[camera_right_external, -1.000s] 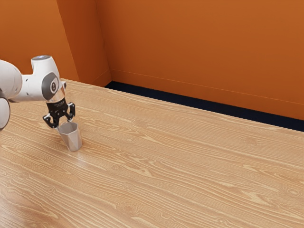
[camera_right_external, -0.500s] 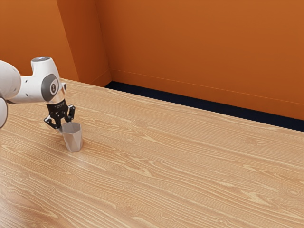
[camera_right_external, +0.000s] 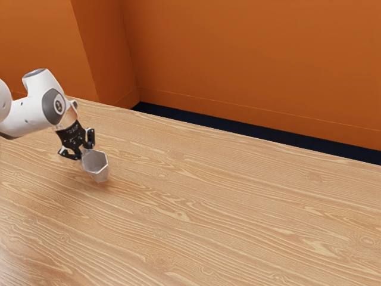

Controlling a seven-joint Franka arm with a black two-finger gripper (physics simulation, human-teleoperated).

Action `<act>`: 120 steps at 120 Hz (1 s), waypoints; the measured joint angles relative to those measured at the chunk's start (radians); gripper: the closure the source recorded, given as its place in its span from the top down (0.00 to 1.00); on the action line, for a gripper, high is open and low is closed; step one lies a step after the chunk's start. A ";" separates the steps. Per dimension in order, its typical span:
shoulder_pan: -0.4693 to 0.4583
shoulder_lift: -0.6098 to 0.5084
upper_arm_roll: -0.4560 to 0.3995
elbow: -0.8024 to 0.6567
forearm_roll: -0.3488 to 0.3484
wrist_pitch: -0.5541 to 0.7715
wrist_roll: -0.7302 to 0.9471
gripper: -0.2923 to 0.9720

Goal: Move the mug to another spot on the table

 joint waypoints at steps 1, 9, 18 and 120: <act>-0.001 -0.003 0.000 -0.003 -0.003 0.001 0.001 0.26; -0.007 -0.024 -0.015 -0.029 -0.030 0.009 0.012 0.25; -0.008 -0.031 -0.046 -0.047 -0.057 0.015 0.022 0.26; 0.004 0.005 -0.220 -0.051 -0.209 -0.240 0.072 0.35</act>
